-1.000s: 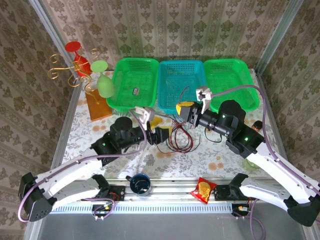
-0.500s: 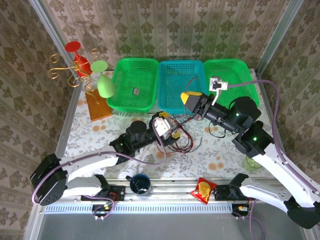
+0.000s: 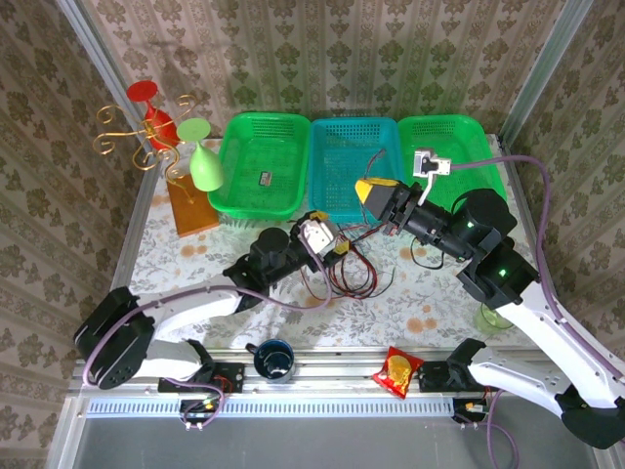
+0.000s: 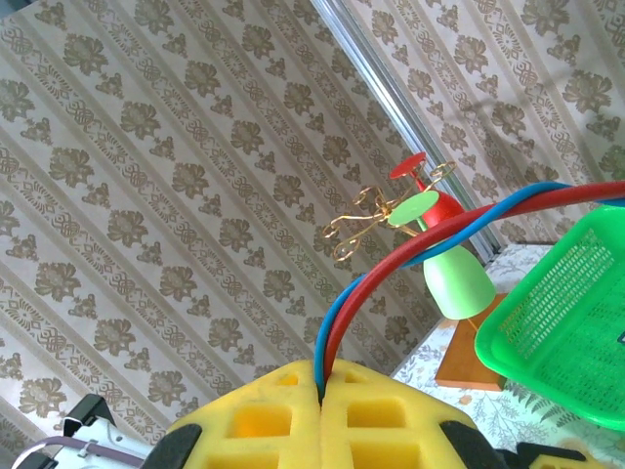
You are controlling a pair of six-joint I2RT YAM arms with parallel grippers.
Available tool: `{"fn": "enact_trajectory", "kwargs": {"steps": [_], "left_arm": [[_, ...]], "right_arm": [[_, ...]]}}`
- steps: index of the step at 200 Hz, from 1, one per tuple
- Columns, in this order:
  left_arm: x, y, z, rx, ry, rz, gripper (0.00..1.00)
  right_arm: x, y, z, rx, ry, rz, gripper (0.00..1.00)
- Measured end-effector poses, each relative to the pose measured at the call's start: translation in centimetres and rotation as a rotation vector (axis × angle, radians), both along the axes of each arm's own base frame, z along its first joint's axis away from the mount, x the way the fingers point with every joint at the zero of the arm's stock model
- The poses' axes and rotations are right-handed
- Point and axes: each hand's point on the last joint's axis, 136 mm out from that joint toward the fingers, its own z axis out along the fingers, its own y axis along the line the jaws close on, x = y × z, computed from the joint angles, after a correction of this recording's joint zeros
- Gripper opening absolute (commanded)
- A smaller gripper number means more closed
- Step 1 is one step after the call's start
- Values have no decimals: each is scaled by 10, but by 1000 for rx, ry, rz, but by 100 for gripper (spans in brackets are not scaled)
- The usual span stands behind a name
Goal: Untangle the cables
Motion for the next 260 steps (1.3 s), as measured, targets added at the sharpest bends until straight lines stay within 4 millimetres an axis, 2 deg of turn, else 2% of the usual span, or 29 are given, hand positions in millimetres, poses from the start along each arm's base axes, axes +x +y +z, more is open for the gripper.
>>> {"fn": "enact_trajectory", "kwargs": {"steps": [14,22,36,77,91,105,113,131,150,166,183,202,226,260], "left_arm": [[2,-4,-2,-25,11,2,41],[3,-6,-3,-37,15,3,23],[5,-8,-4,-54,28,6,0],[4,-9,-5,-87,103,18,0],[-1,-5,-1,-104,144,18,0],[-10,1,14,-133,177,8,0],[-16,6,24,-146,190,1,0],[-29,14,60,-193,216,-25,0],[-41,24,101,-269,239,-46,0],[-49,30,120,-306,278,-60,0],[-53,31,126,-313,346,-65,0],[-55,32,124,-305,425,-54,0],[-55,33,123,-299,504,-33,0],[-42,39,126,-311,601,21,0]], "right_arm": [[0,0,0,0,-1,1,0],[0,0,0,0,-1,1,0],[1,-1,0,0,-1,-3,0],[12,-11,-11,-7,24,-44,0],[23,-19,-22,-12,62,-76,0],[38,-28,-39,-12,117,-115,1],[46,-32,-53,-14,160,-134,8],[64,-37,-89,-28,270,-165,17],[77,-34,-127,-55,383,-168,39],[83,-28,-154,-88,459,-153,54],[87,-24,-177,-105,527,-143,65],[85,-24,-190,-115,569,-135,72],[84,-23,-194,-118,578,-123,83],[78,-25,-195,-129,581,-117,90]]}}
